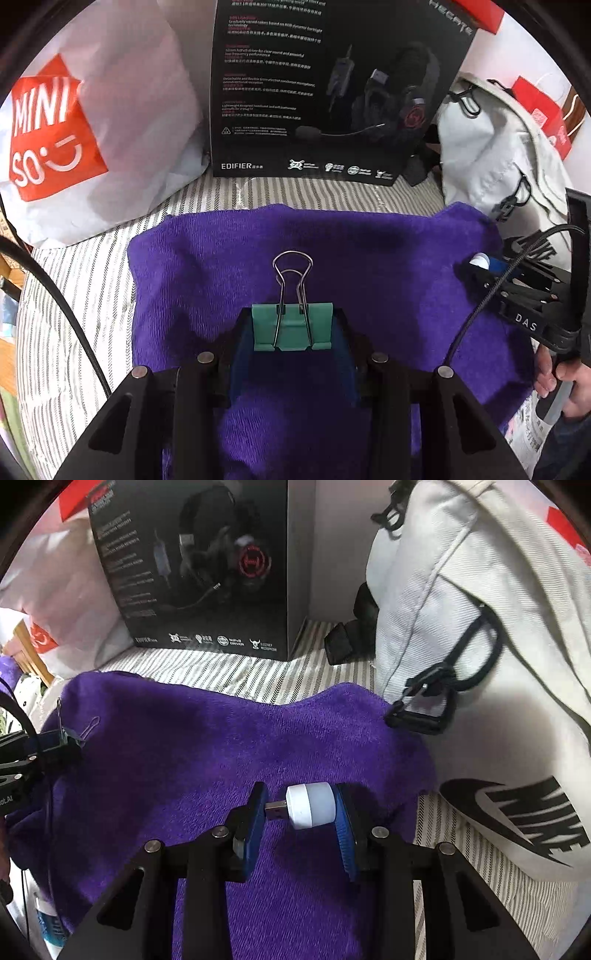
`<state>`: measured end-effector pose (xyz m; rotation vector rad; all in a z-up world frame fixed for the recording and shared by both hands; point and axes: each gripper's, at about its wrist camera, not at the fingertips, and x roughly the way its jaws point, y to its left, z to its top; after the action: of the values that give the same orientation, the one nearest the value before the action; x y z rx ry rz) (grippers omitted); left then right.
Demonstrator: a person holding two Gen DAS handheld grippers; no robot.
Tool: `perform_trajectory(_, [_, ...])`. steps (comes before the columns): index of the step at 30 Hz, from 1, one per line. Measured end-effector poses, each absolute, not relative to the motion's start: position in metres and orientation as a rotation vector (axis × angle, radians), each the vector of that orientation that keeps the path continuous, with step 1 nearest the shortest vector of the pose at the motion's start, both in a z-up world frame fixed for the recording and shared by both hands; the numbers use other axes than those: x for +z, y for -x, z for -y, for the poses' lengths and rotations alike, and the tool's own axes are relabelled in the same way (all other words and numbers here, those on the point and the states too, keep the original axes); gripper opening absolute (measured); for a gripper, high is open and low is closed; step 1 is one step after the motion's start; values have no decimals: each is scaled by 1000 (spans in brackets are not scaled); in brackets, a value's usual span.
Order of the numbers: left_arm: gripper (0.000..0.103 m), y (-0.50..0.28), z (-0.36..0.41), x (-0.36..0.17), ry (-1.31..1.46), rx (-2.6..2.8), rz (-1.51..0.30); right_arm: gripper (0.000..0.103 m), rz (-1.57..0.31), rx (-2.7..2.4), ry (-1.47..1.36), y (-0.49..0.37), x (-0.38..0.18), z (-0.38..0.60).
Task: Organize rigid objects
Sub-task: 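Place the clip on the purple towel with the left tool while the right tool places the USB light there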
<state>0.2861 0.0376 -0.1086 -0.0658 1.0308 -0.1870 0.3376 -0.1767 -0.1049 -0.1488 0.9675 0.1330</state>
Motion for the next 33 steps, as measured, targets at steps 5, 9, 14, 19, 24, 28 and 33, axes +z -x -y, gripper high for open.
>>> perform_trajectory(5, [39, -293, -37, -118, 50, -165, -1056, 36, -998, 134, 159, -345, -114, 175])
perform_trajectory(9, [39, -295, -37, -121, 40, -162, -1062, 36, -1002, 139, 155, -345, -116, 173])
perform_trajectory(14, [39, -293, -31, -122, -1, -154, -1057, 39, -1005, 150, 164, -344, -117, 172])
perform_trajectory(19, [56, -286, -25, -124, -14, -165, -1052, 64, -994, 161, 143, -336, -114, 180])
perform_trajectory(24, [66, -275, -19, -128, -61, -156, -1051, 64, -972, 165, 98, -321, -103, 188])
perform_trajectory(28, [66, -262, -26, -124, -9, -152, -1052, 64, -945, 148, 92, -302, -92, 191])
perform_trajectory(33, [66, -235, -38, -100, 29, -147, -999, 64, -911, 132, 81, -265, -74, 192])
